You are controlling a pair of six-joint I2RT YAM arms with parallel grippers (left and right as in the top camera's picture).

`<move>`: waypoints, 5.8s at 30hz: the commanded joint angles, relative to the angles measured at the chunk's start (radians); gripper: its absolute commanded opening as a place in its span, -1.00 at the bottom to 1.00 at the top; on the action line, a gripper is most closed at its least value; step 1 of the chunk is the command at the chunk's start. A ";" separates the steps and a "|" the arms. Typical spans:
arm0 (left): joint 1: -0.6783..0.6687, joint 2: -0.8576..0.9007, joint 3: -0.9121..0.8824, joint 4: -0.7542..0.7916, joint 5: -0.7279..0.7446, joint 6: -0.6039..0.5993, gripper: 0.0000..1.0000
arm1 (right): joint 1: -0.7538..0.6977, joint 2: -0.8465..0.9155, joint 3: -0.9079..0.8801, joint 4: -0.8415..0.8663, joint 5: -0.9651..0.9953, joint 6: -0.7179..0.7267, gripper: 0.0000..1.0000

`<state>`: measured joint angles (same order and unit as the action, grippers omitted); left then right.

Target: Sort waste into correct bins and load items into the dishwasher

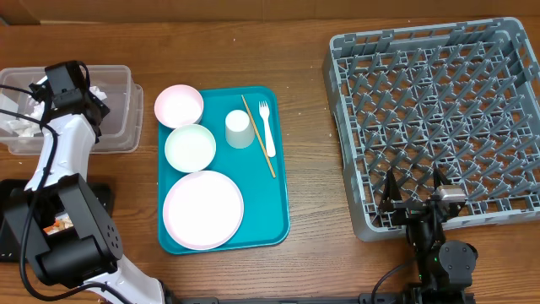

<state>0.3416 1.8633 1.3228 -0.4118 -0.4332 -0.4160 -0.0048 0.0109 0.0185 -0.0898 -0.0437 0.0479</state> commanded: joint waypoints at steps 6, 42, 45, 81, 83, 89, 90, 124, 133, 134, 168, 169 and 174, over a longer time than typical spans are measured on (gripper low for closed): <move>-0.041 -0.117 0.078 -0.018 -0.003 0.027 1.00 | 0.005 -0.008 -0.010 0.007 0.009 -0.003 1.00; -0.130 -0.530 0.094 -0.679 0.978 0.082 1.00 | 0.005 -0.008 -0.010 0.007 0.009 -0.003 1.00; -0.185 -0.531 0.094 -0.753 0.949 0.090 1.00 | 0.005 -0.008 -0.010 0.007 0.009 -0.004 1.00; 0.127 -0.525 0.094 -0.848 0.483 -0.373 0.99 | 0.005 -0.008 -0.010 0.297 -0.308 0.147 1.00; 0.174 -0.516 0.094 -0.838 0.579 -0.372 1.00 | 0.005 -0.008 -0.010 0.415 -0.484 0.270 1.00; 0.294 -0.470 0.094 -0.832 0.605 -0.355 1.00 | 0.005 -0.008 -0.010 0.472 -0.673 0.433 1.00; 0.307 -0.462 0.094 -0.833 0.595 -0.354 1.00 | 0.005 -0.008 -0.010 0.488 -0.673 0.452 1.00; 0.337 -0.392 0.094 -0.844 0.546 -0.354 0.99 | 0.235 1.179 1.180 -0.025 -0.710 0.100 1.00; 0.337 -0.392 0.094 -0.844 0.546 -0.354 1.00 | 0.578 1.548 1.263 -0.129 -0.132 -0.060 1.00; 0.337 -0.392 0.094 -0.844 0.546 -0.354 1.00 | 0.586 1.572 1.263 -0.119 -0.132 -0.060 1.00; 0.337 -0.392 0.094 -0.844 0.546 -0.354 1.00 | 0.689 2.024 1.263 0.223 0.041 -0.048 1.00; 0.337 -0.392 0.094 -0.844 0.546 -0.354 1.00 | 0.691 2.028 1.263 0.228 0.042 -0.048 1.00; 0.337 -0.392 0.094 -0.844 0.546 -0.354 1.00 | 0.691 2.033 1.263 0.212 0.037 -0.048 1.00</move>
<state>0.6762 1.4673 1.4090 -1.2564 0.1196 -0.7792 0.6823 2.0346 1.2606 0.1200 -0.0158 0.0032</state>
